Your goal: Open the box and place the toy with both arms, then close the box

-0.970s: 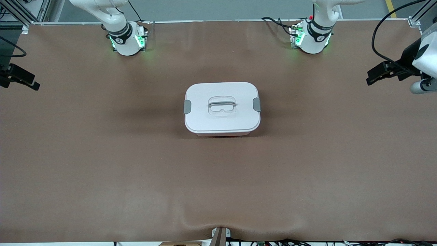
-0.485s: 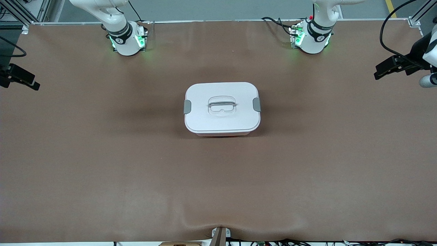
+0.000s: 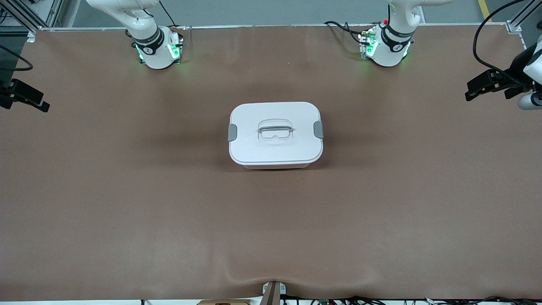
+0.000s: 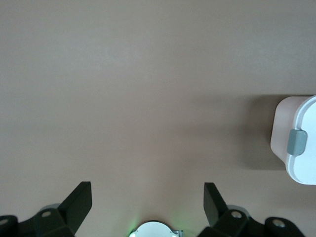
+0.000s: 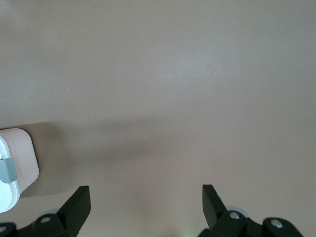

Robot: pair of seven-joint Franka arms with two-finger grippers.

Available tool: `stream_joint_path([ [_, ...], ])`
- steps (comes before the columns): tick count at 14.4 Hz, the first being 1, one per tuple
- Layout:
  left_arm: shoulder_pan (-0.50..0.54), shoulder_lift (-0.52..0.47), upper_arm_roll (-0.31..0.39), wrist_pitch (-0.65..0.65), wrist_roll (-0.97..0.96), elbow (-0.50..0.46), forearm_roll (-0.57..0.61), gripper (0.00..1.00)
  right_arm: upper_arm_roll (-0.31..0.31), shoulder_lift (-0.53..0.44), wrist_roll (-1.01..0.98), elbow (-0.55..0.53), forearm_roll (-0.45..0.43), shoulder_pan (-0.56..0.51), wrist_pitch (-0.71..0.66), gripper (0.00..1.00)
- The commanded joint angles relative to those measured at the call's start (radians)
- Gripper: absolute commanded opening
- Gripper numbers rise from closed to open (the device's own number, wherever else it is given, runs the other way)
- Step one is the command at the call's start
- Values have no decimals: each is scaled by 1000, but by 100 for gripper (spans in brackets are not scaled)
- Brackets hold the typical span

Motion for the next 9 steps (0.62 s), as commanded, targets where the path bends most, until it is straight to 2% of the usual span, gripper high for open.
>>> stream_joint_path([
  [1, -4, -5, 8, 14, 19, -9, -19, 100, 5, 1, 11, 11, 13, -5, -10, 100],
  [9, -3, 5, -2, 14, -19, -6, -20, 100, 5, 1, 11, 11, 13, -3, -10, 100],
])
